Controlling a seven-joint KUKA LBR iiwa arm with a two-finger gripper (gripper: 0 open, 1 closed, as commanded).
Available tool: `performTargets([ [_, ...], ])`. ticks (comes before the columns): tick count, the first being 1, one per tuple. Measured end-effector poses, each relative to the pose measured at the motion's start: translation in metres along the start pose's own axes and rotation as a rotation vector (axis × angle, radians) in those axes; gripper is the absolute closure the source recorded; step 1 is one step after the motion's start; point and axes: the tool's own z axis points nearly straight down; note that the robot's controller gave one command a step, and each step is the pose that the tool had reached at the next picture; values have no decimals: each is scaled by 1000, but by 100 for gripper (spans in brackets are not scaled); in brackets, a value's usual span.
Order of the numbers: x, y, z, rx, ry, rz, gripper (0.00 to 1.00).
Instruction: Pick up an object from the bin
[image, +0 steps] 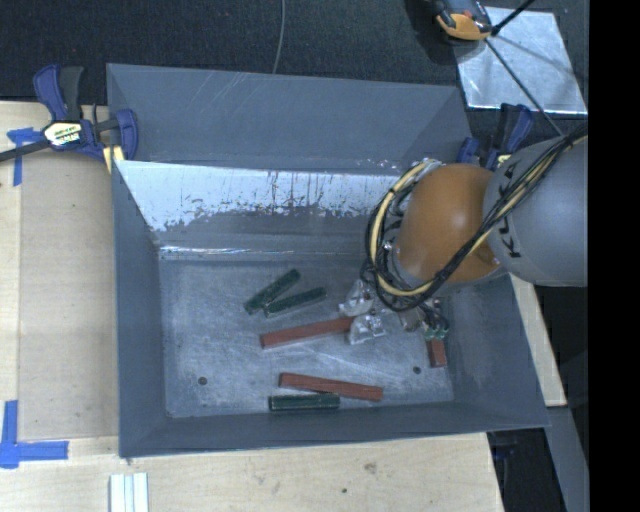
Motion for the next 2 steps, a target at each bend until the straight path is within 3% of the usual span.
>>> performTargets([
  [1, 0, 0, 0, 0, 0, 0, 100],
  [2, -15, 8, -149, -4, 18, 16, 100],
])
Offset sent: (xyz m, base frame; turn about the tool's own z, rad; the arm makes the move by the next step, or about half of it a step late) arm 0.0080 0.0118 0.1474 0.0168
